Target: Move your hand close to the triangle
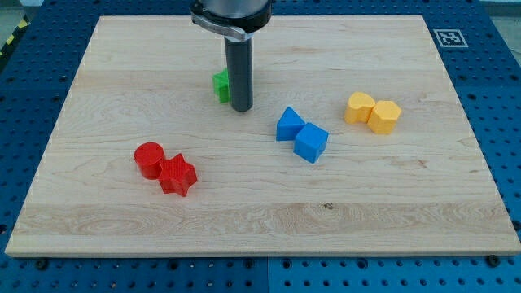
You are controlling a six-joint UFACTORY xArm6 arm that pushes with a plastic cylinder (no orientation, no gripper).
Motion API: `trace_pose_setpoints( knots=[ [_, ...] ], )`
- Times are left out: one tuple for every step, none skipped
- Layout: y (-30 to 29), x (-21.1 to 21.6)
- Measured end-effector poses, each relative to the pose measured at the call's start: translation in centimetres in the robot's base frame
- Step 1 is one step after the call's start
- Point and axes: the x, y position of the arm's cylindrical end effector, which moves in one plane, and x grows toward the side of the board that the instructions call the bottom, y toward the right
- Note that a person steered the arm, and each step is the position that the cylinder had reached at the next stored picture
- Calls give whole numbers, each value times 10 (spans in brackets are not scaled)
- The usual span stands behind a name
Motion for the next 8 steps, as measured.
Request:
trace_pose_setpoints(
  knots=[
    [0,-2],
    [3,-11],
    [30,-11],
    [31,-11],
    [52,-10],
    [54,-10],
    [56,-10],
    [74,-6]
  ],
)
